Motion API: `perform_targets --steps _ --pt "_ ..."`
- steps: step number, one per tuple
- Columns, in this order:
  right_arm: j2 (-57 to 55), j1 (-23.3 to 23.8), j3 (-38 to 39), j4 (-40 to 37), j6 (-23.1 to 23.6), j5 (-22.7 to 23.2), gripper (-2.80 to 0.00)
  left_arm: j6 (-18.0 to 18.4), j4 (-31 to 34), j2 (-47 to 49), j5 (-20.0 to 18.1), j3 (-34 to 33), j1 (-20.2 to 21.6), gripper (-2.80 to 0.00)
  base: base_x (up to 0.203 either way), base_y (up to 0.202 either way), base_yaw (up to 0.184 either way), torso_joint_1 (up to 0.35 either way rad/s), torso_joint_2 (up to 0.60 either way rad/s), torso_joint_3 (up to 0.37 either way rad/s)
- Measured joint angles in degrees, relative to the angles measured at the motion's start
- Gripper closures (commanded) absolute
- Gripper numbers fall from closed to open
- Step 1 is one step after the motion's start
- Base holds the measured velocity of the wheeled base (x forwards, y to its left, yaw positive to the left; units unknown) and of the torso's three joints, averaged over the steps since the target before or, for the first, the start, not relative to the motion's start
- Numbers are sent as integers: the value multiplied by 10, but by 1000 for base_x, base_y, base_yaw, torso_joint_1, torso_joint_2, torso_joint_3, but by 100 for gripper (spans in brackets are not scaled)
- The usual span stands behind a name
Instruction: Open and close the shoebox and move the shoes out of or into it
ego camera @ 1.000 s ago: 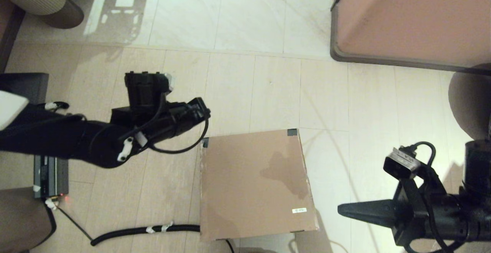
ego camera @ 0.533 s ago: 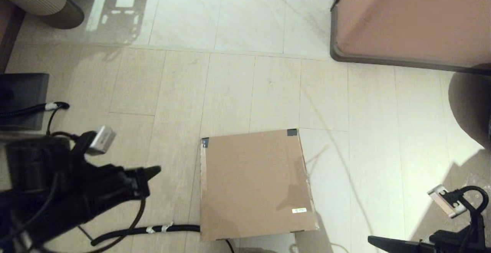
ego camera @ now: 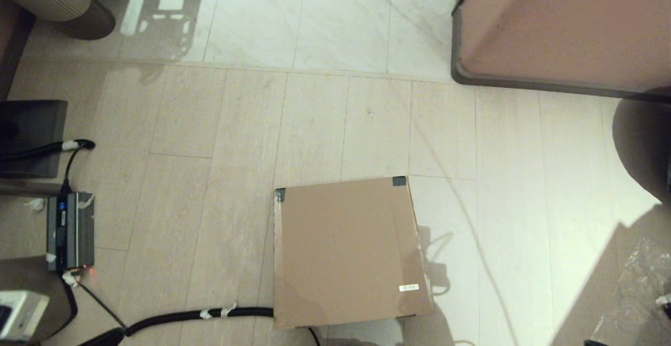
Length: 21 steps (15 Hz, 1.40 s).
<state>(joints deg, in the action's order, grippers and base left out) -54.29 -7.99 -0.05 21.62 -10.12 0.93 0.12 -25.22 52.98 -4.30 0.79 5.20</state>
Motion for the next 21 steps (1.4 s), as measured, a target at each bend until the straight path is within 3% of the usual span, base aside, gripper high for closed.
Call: perform_targets --steps 4,7,9,13,15,17,19,21 --pt "193 8 -25 -217 85 -10 0 41 198 -181 13 -1 0 0 0 0 0 0 0 0" --pt "308 32 -50 -344 115 -15 0 54 264 -294 18 -1 -25 0 0 0 0 0 0 0" --pt "364 51 -56 -358 116 -16 0 57 267 -349 19 -2 -65 0 0 0 0 0 0 0" --pt "443 69 -51 -346 71 -27 0 59 269 -443 22 -2 -62 0 0 0 0 0 0 0" --pt "464 71 -33 -293 49 -29 0 59 265 -490 21 -3 -59 0 0 0 0 0 0 0" --pt "484 72 -16 -240 71 -27 0 58 262 -515 20 -4 -57 0 0 0 0 0 0 0" --pt "514 73 -10 -234 115 -17 0 58 262 -525 20 -4 -57 0 0 0 0 0 0 0" --pt "531 73 -4 -219 127 -10 0 58 261 -529 22 -5 -57 0 0 0 0 0 0 0"
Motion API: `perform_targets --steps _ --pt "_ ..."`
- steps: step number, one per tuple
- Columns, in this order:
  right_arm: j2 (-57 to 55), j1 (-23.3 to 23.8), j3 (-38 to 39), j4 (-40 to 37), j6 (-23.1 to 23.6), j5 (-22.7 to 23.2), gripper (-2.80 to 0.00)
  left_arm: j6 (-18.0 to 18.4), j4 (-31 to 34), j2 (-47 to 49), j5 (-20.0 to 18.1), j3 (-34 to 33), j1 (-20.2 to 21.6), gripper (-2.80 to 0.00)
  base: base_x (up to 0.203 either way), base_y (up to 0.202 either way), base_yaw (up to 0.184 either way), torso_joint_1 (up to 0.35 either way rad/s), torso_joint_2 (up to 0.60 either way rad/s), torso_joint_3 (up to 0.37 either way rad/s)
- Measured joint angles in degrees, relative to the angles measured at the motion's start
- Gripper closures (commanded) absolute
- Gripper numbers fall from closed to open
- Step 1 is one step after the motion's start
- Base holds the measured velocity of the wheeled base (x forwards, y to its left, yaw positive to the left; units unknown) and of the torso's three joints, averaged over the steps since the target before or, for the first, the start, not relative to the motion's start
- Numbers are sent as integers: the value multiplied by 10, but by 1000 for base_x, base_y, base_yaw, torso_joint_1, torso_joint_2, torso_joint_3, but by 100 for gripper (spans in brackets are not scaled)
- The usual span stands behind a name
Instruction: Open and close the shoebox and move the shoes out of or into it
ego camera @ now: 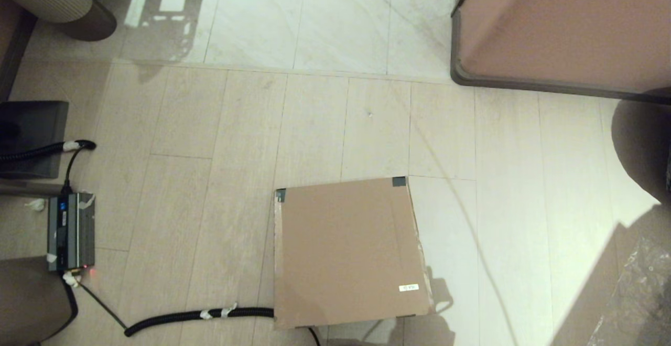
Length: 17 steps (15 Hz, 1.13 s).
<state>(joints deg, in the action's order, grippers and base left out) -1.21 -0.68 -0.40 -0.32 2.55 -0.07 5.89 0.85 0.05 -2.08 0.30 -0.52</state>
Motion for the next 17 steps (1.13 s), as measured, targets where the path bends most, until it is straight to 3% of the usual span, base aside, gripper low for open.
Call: perform_targets --steps 17 --pt "13 0 4 4 -24 -1 0 0 0 -3 2 0 0 0 0 0 0 0 0 0"
